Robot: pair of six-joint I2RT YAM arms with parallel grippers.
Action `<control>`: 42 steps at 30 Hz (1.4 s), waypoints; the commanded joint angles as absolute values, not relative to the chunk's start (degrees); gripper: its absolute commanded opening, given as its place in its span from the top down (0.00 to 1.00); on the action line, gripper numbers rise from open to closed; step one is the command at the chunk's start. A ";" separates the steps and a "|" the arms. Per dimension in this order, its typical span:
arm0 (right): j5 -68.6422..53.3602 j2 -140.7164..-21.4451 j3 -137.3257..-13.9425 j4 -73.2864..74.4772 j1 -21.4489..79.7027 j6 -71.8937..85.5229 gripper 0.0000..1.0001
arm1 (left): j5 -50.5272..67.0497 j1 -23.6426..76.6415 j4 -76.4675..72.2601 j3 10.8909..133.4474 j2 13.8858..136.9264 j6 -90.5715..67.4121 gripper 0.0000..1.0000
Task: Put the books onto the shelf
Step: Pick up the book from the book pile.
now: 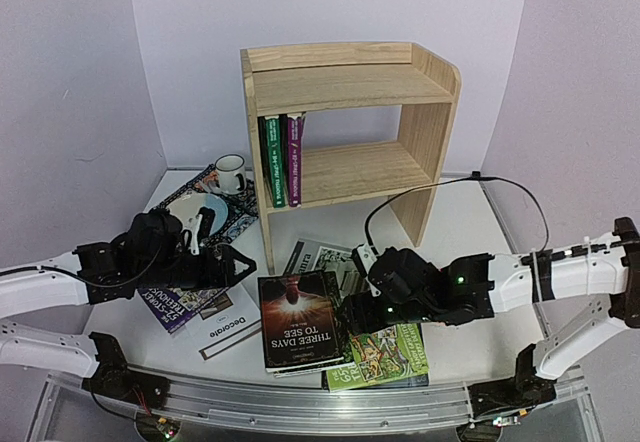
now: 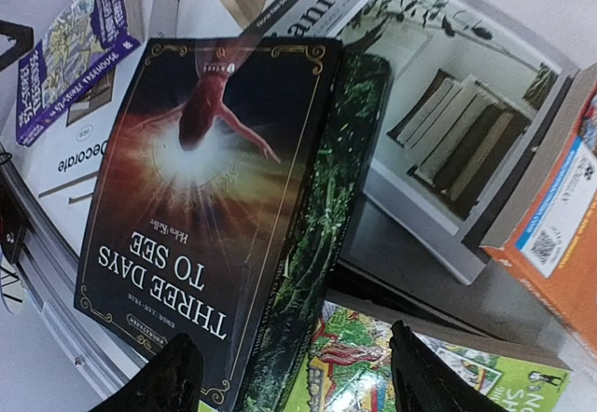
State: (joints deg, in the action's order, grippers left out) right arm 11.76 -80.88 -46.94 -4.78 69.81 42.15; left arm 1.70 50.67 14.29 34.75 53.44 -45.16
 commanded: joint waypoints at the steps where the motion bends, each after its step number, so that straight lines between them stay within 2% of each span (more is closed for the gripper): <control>1: 9.15 -82.75 -47.11 -9.31 70.14 44.43 0.31 | -11.84 50.32 23.64 34.12 48.88 -57.51 0.02; 7: 10.73 -81.09 -46.35 -9.93 70.14 41.64 0.30 | -21.50 49.17 42.01 36.40 43.08 -69.32 0.01; 13: 13.49 -77.71 -44.27 -10.30 70.06 39.09 0.28 | -25.53 48.90 63.81 44.31 48.17 -81.46 0.02; 16: 14.54 -76.12 -43.13 -11.10 70.07 38.02 0.27 | -25.64 48.90 70.88 44.33 46.85 -87.91 0.02; 22: 15.03 -73.28 -42.11 -11.95 70.04 34.98 0.27 | -22.05 48.89 64.62 34.50 37.13 -95.26 0.04; 28: 14.97 -71.08 -41.41 -11.95 70.03 32.69 0.26 | -21.69 48.87 55.08 29.62 39.19 -94.69 0.02; 34: 15.18 -68.50 -39.91 -11.95 69.98 32.88 0.26 | -22.29 48.87 39.67 18.99 36.50 -97.24 0.02; 39: 16.33 -65.87 -38.62 -11.62 69.96 33.28 0.26 | -25.20 48.87 30.37 14.89 35.42 -95.96 0.02; 41: 16.78 -65.28 -38.50 -11.38 69.96 33.23 0.26 | -25.77 48.89 27.67 13.82 35.09 -95.77 0.06; 42: 16.93 -65.15 -38.50 -11.22 69.96 33.18 0.26 | -25.95 48.88 26.77 13.44 34.93 -95.86 0.12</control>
